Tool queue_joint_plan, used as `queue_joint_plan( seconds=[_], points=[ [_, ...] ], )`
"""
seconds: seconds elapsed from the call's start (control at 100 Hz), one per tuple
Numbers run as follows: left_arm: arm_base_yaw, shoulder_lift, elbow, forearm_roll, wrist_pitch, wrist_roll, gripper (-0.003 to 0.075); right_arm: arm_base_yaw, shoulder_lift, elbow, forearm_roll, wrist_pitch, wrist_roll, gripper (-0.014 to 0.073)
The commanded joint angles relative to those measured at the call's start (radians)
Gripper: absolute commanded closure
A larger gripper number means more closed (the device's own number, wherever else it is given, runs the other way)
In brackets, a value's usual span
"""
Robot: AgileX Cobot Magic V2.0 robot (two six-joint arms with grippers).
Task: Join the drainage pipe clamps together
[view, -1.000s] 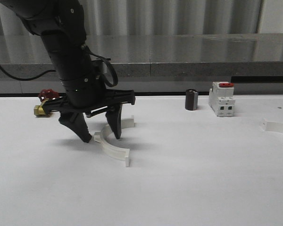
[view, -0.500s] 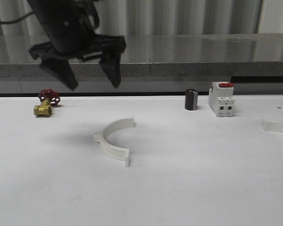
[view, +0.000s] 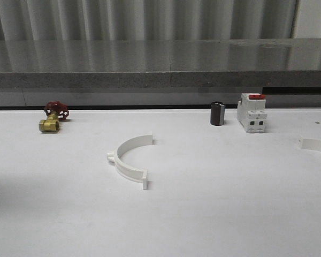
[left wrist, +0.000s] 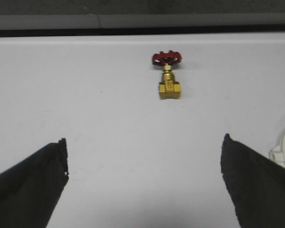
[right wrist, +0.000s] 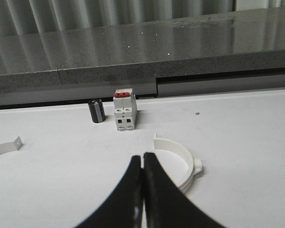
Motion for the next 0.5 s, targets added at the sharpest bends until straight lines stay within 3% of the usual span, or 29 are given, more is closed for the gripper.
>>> queue_joint_plan(
  seconds=[0.0,0.37,0.49],
  points=[
    [0.042,-0.137,0.06,-0.009,-0.086,0.005,0.0089,-0.006,-0.02,-0.015,0.002,-0.075,-0.004,0.0712],
    [0.053,-0.68,0.442,-0.016,-0.131,0.005,0.0096,-0.006,-0.02,-0.015,0.002,-0.075,-0.004,0.0712],
    [0.053,-0.811,0.525,-0.029,-0.126,0.005,0.0151,-0.006,-0.02,-0.015,0.002,-0.075,-0.004,0.0712]
  ],
)
